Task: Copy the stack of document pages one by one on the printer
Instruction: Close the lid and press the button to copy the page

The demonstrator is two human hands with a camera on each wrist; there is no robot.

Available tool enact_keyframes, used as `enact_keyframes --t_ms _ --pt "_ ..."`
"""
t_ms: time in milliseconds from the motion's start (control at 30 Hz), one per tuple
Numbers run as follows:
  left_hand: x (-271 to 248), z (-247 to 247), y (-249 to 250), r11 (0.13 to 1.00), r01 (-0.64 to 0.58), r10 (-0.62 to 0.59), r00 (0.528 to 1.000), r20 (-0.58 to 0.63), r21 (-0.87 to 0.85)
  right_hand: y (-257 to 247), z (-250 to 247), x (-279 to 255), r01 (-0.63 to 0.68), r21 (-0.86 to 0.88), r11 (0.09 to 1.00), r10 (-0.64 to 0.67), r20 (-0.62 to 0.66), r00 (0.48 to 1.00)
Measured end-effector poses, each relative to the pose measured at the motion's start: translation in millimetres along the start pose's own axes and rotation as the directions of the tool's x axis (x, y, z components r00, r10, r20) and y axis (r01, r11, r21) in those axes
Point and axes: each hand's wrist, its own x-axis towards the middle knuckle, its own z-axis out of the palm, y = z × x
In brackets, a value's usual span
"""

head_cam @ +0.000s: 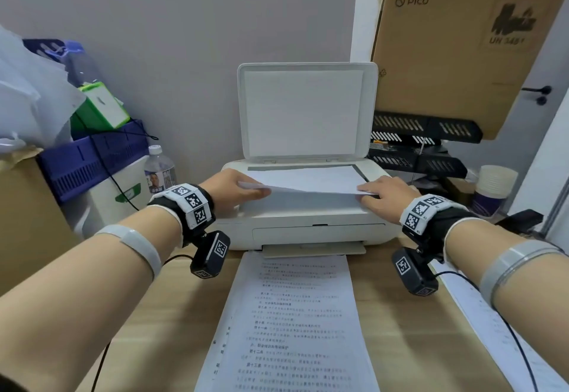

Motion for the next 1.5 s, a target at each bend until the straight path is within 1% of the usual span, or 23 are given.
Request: enact_keyframes --t_ms 67,133,200,267,333,400,533,800,900,967,1000,1067,1100,1133,1167,1200,1233,1300,1400,1433,1500 --pt "0 1 1 0.999 0.029 -0.03 0.998 0.063 0.016 0 5 -3 -0.013 -0.012 1.0 0.014 0.053 0.999" --pt "-1 4 1 0.995 0.039 -0.05 0.992 0.113 0.094 2 8 -5 -0.005 -0.018 1.0 0.007 0.075 0.997" --pt "-1 6 -1 0.98 0.041 -0.066 0.99 0.126 0.192 2 9 -8 0.02 -0.058 0.998 -0.015 0.088 0.996" --pt "0 8 -1 0.958 -0.001 -0.044 0.988 0.15 0.287 3 13 -10 0.038 -0.07 0.997 -0.032 0.088 0.996" --pt "1 11 -1 0.939 -0.025 -0.035 0.985 0.168 0.342 2 15 -11 0.0 -0.015 1.0 0.002 0.082 0.997" --pt "4 14 -2 0.939 -0.013 -0.048 0.984 0.17 0.345 1 15 -11 -0.022 0.013 1.0 0.021 0.073 0.997" --pt "8 21 0 0.942 -0.007 -0.054 0.983 0.173 0.334 -3 16 -8 -0.028 -0.037 0.999 0.032 0.089 0.996" --pt "14 21 0 0.938 -0.007 -0.067 0.977 0.202 0.347 8 27 6 0.055 -0.154 0.986 -0.038 0.113 0.993" --pt "16 19 1 0.932 -0.008 -0.076 0.973 0.216 0.363 1 23 1 -0.019 -0.074 0.997 0.026 0.103 0.994" --pt "17 18 1 0.936 -0.001 -0.082 0.972 0.222 0.352 0 22 3 -0.041 -0.049 0.998 0.047 0.137 0.989" --pt "17 16 2 0.951 0.014 -0.084 0.973 0.216 0.308 0 19 3 -0.044 -0.035 0.998 0.049 0.169 0.984" --pt "19 6 6 0.987 0.049 -0.079 0.977 0.198 0.155 -1 11 4 -0.032 -0.013 0.999 0.034 0.213 0.976" --pt "23 -3 10 0.994 0.058 -0.075 0.978 0.196 0.094 -3 4 5 -0.051 0.022 0.998 0.045 0.222 0.974" --pt "28 -13 14 0.997 0.064 -0.071 0.98 0.185 0.047 -6 -4 7 -0.071 0.067 0.995 0.055 0.213 0.975" --pt "35 -24 17 0.997 0.07 -0.068 0.986 0.153 -0.01 -9 -13 9 -0.063 0.103 0.993 0.043 0.184 0.982" --pt "43 -34 21 0.993 0.085 -0.077 0.992 0.096 -0.087 -15 -23 12 -0.039 0.131 0.991 0.019 0.153 0.988" --pt "53 -44 24 0.979 0.102 -0.099 0.995 0.022 -0.174 -23 -34 15 -0.007 0.151 0.989 -0.012 0.123 0.992" --pt "75 -60 27 0.93 0.116 -0.163 0.981 -0.108 -0.349 -38 -57 24 0.067 0.152 0.986 -0.079 0.076 0.994" --pt "105 -76 33 0.8 0.081 -0.224 0.959 -0.171 -0.594 -64 -84 45 0.133 0.121 0.984 -0.136 0.022 0.99" --pt "114 -80 35 0.768 0.059 -0.232 0.954 -0.191 -0.638 -70 -90 54 0.147 0.113 0.983 -0.148 -0.004 0.989" --pt "129 -85 38 0.736 0.028 -0.238 0.946 -0.221 -0.676 -80 -97 74 0.161 0.108 0.981 -0.156 -0.053 0.986"
